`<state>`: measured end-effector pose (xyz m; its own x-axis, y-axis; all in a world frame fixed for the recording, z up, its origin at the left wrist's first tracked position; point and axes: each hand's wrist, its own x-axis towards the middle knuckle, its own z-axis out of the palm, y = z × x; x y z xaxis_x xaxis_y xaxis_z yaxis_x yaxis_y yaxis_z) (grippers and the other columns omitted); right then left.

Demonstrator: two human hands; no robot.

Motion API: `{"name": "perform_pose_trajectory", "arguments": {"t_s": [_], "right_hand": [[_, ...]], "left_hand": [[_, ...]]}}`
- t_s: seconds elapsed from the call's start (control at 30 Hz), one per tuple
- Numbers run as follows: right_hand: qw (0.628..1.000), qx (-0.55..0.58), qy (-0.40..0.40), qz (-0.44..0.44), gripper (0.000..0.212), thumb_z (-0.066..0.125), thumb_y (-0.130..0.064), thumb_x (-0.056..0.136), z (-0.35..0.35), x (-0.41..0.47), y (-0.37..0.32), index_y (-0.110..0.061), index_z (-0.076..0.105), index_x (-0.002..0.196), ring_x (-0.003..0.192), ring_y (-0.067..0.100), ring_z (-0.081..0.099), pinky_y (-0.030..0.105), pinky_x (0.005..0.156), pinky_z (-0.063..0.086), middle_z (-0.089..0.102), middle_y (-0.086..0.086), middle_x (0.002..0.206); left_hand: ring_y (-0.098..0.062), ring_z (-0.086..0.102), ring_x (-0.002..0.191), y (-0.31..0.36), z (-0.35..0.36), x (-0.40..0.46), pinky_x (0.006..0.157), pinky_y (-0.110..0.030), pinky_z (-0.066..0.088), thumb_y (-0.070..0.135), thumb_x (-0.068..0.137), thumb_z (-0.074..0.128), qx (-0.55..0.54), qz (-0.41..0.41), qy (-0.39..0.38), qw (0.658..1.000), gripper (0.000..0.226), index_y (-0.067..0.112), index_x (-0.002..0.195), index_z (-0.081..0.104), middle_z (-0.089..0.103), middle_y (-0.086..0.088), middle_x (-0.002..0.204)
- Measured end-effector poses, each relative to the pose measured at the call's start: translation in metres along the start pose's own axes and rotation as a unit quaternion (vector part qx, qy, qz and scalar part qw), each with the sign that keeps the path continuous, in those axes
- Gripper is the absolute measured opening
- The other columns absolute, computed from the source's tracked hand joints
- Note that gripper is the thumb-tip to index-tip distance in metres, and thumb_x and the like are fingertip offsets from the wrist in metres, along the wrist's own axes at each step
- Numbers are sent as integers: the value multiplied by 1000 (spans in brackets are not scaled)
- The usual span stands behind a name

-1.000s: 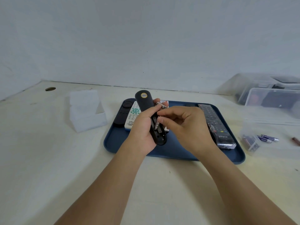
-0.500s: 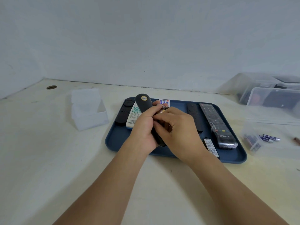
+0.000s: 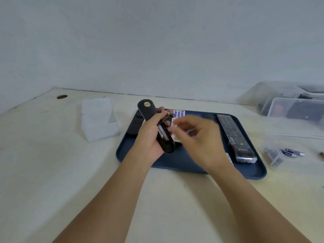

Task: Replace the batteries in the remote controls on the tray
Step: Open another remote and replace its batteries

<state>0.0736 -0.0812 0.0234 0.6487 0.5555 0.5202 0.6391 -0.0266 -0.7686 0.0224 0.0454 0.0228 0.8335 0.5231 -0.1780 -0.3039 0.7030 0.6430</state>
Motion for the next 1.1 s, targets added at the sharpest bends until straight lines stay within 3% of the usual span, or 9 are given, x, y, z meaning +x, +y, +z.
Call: {"name": "perform_pose_trajectory", "arguments": {"t_s": [0.07, 0.17, 0.37, 0.63, 0.7, 0.8, 0.9, 1.0, 1.1], "right_hand": [[995, 68, 56, 41, 16, 80, -14, 81, -12, 9, 5, -21, 73, 94, 71, 8, 69, 23, 69, 54, 73, -5, 77], [995, 91, 11, 26, 29, 83, -12, 79, -18, 11, 9, -21, 73, 105, 76, 16, 70, 27, 71, 57, 73, 0, 80], [996, 85, 20, -6, 14, 73, -6, 88, -20, 12, 10, -14, 78, 99, 85, 10, 72, 27, 79, 57, 77, -3, 93], [998, 29, 19, 52, 4, 74, -14, 88, -21, 11, 11, -14, 74, 84, 64, 6, 65, 22, 62, 51, 74, -3, 74], [997, 25, -27, 62, 6, 74, -11, 87, -23, 12, 12, -13, 71, 90, 59, 9, 62, 26, 59, 51, 72, -1, 68], [993, 17, -103, 58, 29, 69, -4, 90, -24, 11, 13, -16, 67, 115, 52, 0, 54, 11, 56, 43, 62, -12, 57], [989, 33, -127, 74, 35, 56, 1, 96, -26, 13, 13, -15, 66, 126, 53, 0, 52, 11, 59, 43, 58, -20, 58], [980, 117, -89, 130, 32, 54, 2, 96, -32, 18, 11, -14, 68, 120, 56, 11, 54, 24, 57, 49, 62, 2, 68], [965, 214, -58, 139, 18, 63, 2, 93, -33, 16, 7, -4, 63, 109, 64, 16, 65, 23, 57, 51, 67, 21, 76]], "left_hand": [[-11, 51, 66, -4, 6, -3, 57, -19, 46, 5, 95, 60, -9, -9, -11, 1000, 13, 16, 99, 62, 71, -3, 89], [-9, 52, 65, -12, 11, -8, 55, -18, 43, 6, 95, 60, 0, -25, -18, 1000, 12, 17, 98, 64, 71, -2, 86], [-8, 49, 56, -16, 14, -14, 51, -18, 42, 9, 94, 60, 26, -47, -55, 997, 9, 16, 98, 64, 54, -1, 70], [-8, 51, 54, -21, 9, -9, 48, -19, 45, 3, 90, 67, 101, -9, -19, 995, 18, 14, 104, 66, 57, -1, 68], [-9, 51, 52, -20, 9, -9, 48, -18, 45, 4, 89, 68, 107, -10, -16, 994, 17, 14, 102, 65, 57, -1, 65], [-7, 50, 54, -19, 10, -9, 50, -17, 46, 18, 92, 69, 127, -10, -20, 992, 13, 12, 103, 66, 69, 1, 70], [-10, 50, 54, -17, 12, -8, 48, -19, 45, 42, 95, 63, 101, -37, -18, 994, 35, 9, 106, 67, 66, -1, 76], [-15, 52, 55, -12, 10, -8, 46, -22, 46, 50, 96, 56, 41, -63, 9, 997, 44, 7, 103, 63, 64, -7, 79], [-19, 50, 58, -10, 8, -9, 47, -23, 45, 42, 95, 49, -7, -73, 15, 997, 38, 5, 95, 58, 55, -10, 78]]}}
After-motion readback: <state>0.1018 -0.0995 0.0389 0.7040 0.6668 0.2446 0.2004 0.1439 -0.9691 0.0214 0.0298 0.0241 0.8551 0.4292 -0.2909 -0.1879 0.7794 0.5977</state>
